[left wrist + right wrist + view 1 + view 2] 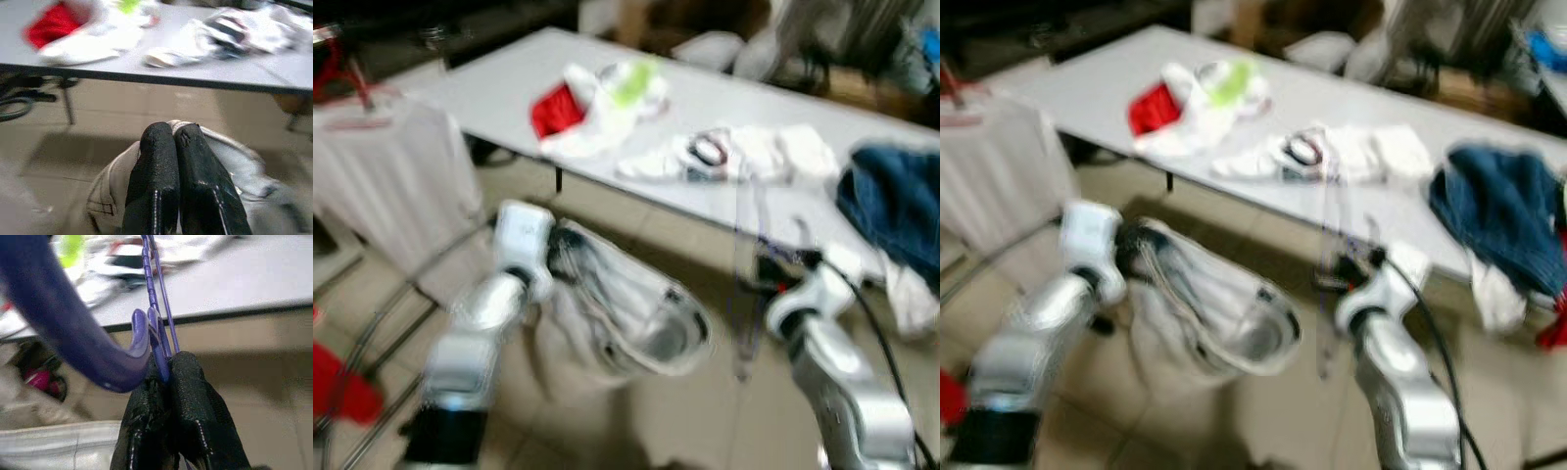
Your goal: Hang hanger
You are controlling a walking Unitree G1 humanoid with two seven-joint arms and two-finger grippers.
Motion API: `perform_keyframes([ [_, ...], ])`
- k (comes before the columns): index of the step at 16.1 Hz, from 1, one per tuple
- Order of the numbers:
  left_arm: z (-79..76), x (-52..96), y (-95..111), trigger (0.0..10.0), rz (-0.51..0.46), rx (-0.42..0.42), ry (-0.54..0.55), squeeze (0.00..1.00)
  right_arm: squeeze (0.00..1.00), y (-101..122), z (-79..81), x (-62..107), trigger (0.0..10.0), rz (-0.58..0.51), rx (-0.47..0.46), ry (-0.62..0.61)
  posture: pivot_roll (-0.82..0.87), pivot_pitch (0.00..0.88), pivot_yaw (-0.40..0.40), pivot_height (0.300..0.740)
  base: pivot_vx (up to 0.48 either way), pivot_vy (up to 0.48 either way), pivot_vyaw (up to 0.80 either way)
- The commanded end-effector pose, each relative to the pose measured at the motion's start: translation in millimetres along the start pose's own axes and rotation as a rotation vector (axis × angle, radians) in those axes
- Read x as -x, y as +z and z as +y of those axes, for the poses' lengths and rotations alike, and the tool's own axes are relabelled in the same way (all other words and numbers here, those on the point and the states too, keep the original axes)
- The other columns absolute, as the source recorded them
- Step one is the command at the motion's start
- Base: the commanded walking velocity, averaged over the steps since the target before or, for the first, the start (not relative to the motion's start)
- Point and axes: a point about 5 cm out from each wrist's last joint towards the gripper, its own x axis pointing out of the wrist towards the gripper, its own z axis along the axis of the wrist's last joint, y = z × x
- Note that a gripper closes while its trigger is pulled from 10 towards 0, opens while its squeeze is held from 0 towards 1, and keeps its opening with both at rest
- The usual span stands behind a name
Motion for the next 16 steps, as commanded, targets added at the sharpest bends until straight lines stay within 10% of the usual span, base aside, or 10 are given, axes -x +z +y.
perform_keyframes([
  [1, 4.7, -1.0, 17.8, 10.0, -0.068, -0.024, 0.008, 0.00, 0.00, 7.6, 1.1, -0.6, 10.0, -0.033, 0.002, -0.002, -0.08, 0.000, -0.056, 0.740, 0.000, 0.345, -0.78],
  [16, 5.9, -5.7, 15.5, 10.0, -0.061, -0.013, 0.033, 0.00, 0.00, 2.8, -3.6, -5.9, 10.0, -0.024, 0.036, 0.020, -0.08, 0.000, -0.043, 0.740, 0.000, 0.325, -0.73],
])
